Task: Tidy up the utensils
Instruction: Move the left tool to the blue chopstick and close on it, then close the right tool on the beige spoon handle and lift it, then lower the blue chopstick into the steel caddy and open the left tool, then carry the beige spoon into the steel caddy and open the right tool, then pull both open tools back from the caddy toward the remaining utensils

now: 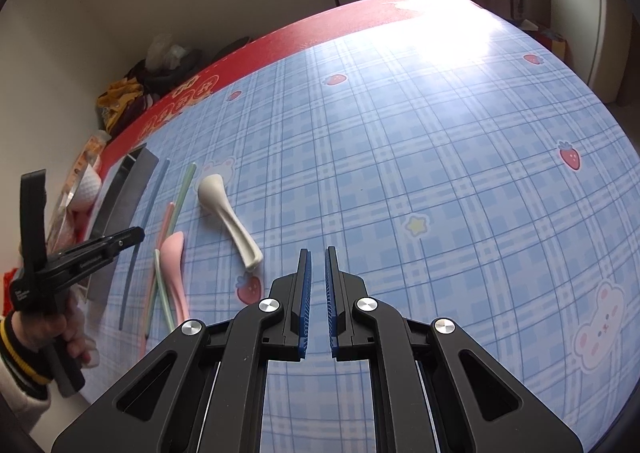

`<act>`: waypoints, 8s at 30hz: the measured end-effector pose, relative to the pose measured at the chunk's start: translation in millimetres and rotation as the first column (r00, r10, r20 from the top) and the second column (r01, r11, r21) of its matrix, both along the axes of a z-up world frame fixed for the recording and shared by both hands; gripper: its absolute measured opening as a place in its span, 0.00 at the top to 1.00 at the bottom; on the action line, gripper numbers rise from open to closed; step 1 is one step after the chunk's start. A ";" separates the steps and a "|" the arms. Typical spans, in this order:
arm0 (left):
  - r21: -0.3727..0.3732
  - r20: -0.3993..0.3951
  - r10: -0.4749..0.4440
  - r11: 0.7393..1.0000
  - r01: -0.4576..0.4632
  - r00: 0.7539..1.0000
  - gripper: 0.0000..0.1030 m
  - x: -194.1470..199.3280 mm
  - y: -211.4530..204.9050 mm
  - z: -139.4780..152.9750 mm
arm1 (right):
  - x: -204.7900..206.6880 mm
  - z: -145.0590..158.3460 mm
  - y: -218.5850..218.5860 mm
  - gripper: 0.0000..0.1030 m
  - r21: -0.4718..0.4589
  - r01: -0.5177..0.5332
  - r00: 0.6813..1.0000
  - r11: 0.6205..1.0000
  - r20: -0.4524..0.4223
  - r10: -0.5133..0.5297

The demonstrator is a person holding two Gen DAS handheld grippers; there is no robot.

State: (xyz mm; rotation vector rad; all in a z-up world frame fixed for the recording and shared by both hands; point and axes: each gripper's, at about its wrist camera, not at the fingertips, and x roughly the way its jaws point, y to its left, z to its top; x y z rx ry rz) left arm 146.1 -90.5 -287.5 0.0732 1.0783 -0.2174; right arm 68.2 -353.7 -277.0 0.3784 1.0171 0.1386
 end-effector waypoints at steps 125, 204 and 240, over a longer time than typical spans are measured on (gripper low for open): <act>-0.029 0.007 -0.034 0.999 0.034 0.999 0.95 53.9 160.0 20.9 | 14.5 27.0 97.5 0.94 -0.011 0.117 0.992 0.993 0.040 -0.116; -0.136 0.209 0.294 0.953 -0.270 0.933 0.06 -31.3 290.9 62.5 | 181.5 -9.1 363.4 0.94 -0.060 -0.179 0.970 0.982 -0.180 0.166; -0.156 0.366 0.178 0.979 -0.129 0.913 0.06 -50.8 168.4 149.9 | 33.9 130.1 180.3 0.16 -0.155 -0.061 0.963 0.986 0.249 0.098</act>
